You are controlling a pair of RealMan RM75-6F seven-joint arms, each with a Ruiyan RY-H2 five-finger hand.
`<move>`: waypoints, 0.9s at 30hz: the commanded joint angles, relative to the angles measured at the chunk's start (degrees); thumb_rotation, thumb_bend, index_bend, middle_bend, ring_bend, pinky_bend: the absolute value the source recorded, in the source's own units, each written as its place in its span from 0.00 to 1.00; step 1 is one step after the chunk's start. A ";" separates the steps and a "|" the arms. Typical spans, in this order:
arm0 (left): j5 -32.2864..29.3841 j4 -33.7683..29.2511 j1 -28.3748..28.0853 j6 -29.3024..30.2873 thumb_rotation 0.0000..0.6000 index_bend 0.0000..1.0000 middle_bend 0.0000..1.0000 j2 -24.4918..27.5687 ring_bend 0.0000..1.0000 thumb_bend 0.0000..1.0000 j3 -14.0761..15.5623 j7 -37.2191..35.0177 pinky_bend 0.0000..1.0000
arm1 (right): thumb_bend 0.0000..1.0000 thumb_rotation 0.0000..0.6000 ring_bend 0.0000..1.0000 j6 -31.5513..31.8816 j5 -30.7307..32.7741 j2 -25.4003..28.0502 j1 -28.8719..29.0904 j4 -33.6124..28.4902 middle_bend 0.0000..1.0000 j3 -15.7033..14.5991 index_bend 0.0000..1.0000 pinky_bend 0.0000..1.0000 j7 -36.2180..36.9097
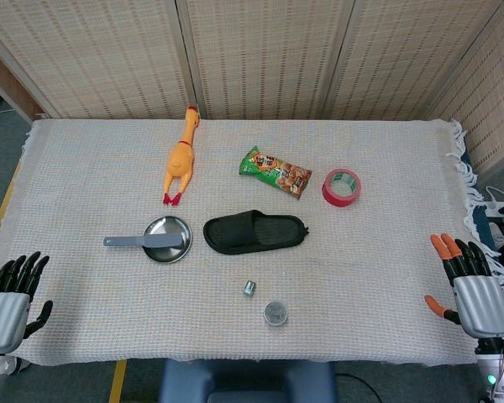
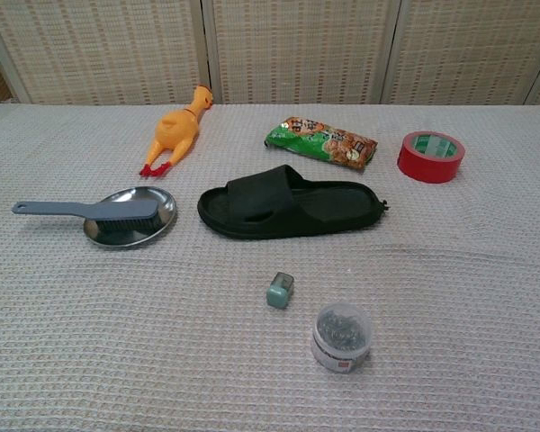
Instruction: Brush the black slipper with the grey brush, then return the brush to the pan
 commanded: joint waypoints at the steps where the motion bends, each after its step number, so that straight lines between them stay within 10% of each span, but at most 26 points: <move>1: -1.28 -0.55 -0.22 -1.79 1.00 0.00 0.00 -0.22 0.00 0.40 0.24 0.32 0.14 | 0.09 1.00 0.00 -0.49 0.69 0.26 -0.03 -0.48 0.00 -0.09 0.00 0.00 -0.08; 6: -3.04 -2.58 -2.69 -5.84 1.00 0.00 0.00 -0.58 0.01 0.40 -0.94 3.04 0.25 | 0.09 1.00 0.00 -1.25 1.26 0.20 0.11 -0.96 0.00 -0.16 0.00 0.00 -1.55; 12: -7.93 -9.45 -9.04 -15.27 1.00 0.00 0.03 -1.19 0.47 0.40 -3.50 14.73 0.80 | 0.09 1.00 0.00 -1.22 2.57 0.86 -0.09 -1.35 0.00 0.37 0.00 0.00 -1.54; 27: -20.73 -0.06 -23.73 -27.80 1.00 0.10 0.16 -15.59 0.67 0.40 -9.80 30.69 0.97 | 0.09 1.00 0.00 -3.98 5.28 2.01 0.25 -0.98 0.00 0.48 0.00 0.00 -0.13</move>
